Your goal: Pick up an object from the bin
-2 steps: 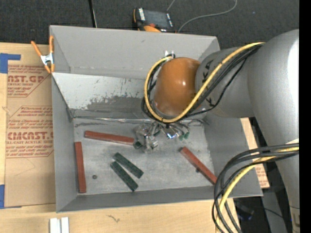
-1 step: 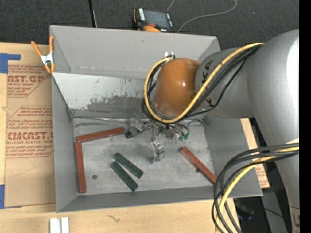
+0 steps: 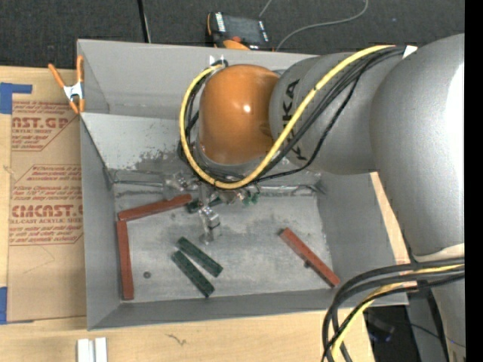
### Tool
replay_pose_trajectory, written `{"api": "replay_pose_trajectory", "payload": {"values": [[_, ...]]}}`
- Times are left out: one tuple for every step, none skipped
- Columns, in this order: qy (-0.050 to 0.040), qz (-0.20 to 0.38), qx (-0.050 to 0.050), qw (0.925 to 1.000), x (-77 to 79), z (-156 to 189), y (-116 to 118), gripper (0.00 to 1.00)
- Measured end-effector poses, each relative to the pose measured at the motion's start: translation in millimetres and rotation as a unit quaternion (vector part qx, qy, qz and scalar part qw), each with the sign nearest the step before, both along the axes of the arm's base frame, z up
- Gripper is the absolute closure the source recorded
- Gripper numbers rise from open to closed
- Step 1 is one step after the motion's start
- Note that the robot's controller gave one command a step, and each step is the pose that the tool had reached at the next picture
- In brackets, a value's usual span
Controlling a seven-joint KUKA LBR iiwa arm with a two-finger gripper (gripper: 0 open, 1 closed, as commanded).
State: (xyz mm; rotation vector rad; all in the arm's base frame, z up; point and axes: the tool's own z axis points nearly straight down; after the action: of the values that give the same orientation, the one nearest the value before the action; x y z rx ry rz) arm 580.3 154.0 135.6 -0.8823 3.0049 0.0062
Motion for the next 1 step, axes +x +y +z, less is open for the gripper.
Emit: {"api": "replay_pose_trajectory", "payload": {"values": [[0.0025,0.283,-0.003,0.9592,-5.3,-66.5,-3.5,0.00]]}}
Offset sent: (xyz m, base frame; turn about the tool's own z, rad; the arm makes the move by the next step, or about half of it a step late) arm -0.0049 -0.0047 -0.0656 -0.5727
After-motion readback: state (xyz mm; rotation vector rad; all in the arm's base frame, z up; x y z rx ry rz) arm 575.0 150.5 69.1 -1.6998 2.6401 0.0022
